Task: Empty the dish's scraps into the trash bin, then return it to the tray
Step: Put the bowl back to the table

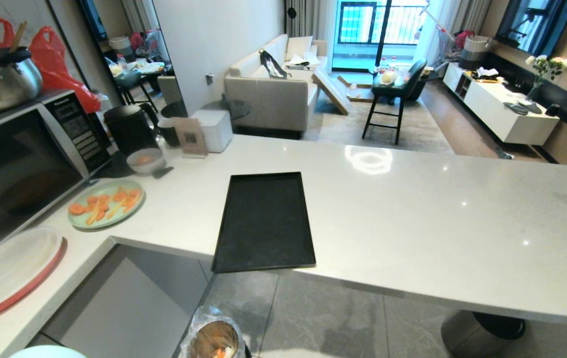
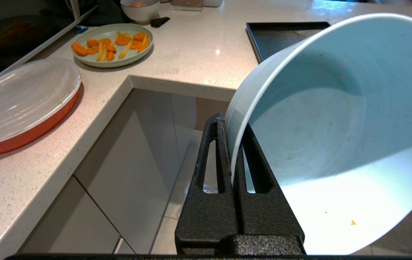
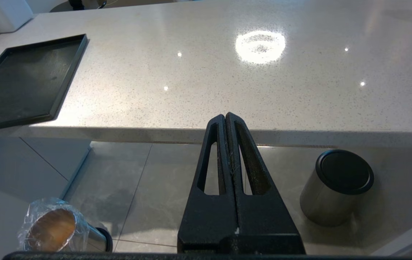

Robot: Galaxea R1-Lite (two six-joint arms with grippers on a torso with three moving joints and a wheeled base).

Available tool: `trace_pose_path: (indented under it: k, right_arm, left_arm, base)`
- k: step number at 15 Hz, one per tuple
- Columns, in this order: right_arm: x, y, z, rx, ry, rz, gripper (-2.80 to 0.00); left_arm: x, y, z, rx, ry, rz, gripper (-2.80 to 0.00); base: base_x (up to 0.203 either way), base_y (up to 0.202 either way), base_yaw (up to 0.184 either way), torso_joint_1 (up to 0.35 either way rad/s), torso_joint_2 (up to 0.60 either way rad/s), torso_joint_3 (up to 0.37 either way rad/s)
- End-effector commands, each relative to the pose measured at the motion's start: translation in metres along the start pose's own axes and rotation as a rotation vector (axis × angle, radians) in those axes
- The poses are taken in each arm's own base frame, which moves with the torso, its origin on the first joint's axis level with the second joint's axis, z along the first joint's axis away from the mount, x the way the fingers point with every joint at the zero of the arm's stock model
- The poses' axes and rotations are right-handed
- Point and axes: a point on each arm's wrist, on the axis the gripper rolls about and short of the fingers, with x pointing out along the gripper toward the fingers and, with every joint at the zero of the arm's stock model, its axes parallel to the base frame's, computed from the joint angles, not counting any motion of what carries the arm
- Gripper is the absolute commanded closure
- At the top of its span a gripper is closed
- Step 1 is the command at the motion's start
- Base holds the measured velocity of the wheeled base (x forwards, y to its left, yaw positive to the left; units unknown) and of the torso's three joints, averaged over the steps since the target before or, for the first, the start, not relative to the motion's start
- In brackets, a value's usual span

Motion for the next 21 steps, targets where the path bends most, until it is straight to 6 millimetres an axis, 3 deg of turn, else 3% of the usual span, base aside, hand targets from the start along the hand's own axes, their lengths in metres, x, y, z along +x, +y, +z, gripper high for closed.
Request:
trace_pose_path:
  k: [1, 5, 19, 21]
  right_arm:
    - [0.0, 0.0, 0.0, 0.001, -0.001, 0.0, 0.0]
    - [0.0, 0.0, 0.0, 0.001, -0.001, 0.0, 0.0]
    - [0.0, 0.0, 0.0, 0.002, -0.001, 0.0, 0.0]
    - [0.0, 0.0, 0.0, 0.001, -0.001, 0.0, 0.0]
  left_arm:
    - [0.0, 0.0, 0.0, -0.001, 0.0, 0.0, 0.0]
    - [0.0, 0.0, 0.0, -0.001, 0.0, 0.0, 0.0]
    - [0.0, 0.0, 0.0, -0.001, 0.0, -0.001, 0.0]
    - [0.0, -0.0001, 0.0, -0.001, 0.0, -0.003, 0.0]
  base:
    - [0.0, 0.0, 0.0, 0.139, -0.34, -0.193]
    - [0.0, 0.0, 0.0, 0.142, -0.32, -0.176]
    - [0.0, 0.0, 0.0, 0.0, 0.0, 0.001]
    - [0.153, 0.0, 0.001, -0.014, 0.0, 0.004]
